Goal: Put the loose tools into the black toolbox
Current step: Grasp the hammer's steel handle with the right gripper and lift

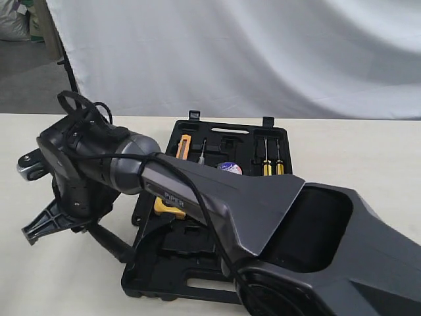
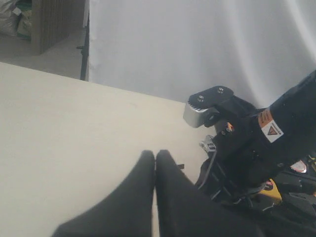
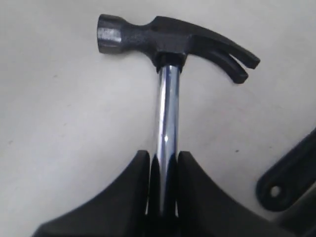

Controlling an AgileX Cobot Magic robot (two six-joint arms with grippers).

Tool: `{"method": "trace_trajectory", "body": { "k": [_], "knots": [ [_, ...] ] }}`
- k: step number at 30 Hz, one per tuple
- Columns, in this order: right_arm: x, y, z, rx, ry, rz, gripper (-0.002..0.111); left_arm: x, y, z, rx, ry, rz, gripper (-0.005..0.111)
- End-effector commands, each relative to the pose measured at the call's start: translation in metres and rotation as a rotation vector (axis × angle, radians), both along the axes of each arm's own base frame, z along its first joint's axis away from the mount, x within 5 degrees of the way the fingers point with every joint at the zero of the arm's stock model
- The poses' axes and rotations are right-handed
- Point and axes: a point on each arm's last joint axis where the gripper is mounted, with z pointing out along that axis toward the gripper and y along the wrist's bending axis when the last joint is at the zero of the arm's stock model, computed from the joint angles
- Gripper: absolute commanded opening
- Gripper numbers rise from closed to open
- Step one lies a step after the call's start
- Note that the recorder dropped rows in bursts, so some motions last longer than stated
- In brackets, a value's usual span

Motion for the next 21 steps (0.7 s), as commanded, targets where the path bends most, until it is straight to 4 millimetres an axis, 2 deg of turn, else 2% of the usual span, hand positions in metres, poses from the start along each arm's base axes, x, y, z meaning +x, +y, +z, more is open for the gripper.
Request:
{"method": "trace_trajectory", "body": {
  "k": [1, 3, 6, 10, 15, 21],
  "knots": [
    [-0.017, -0.005, 0.011, -0.061, 0.123, 0.126, 0.000, -0.001, 0.001, 0.002, 0.002, -0.013, 0.026, 0.001],
    [-0.020, -0.004, 0.010, -0.052, 0.149, 0.141, 0.000, -0.001, 0.001, 0.002, 0.002, -0.013, 0.026, 0.001],
    [-0.030, -0.004, -0.001, -0.038, 0.253, 0.197, 0.000, -0.001, 0.001, 0.002, 0.002, -0.013, 0.026, 0.001],
    [-0.035, -0.007, -0.012, -0.065, 0.297, 0.208, 0.000, -0.001, 0.001, 0.002, 0.002, -0.013, 0.026, 0.001],
    [-0.040, -0.020, -0.028, -0.142, 0.333, 0.212, 0.000, -0.001, 0.001, 0.002, 0.002, -0.013, 0.026, 0.001],
    [-0.049, -0.038, -0.031, -0.207, 0.368, 0.223, 0.000, -0.001, 0.001, 0.002, 0.002, -0.013, 0.026, 0.001]
  ]
}}
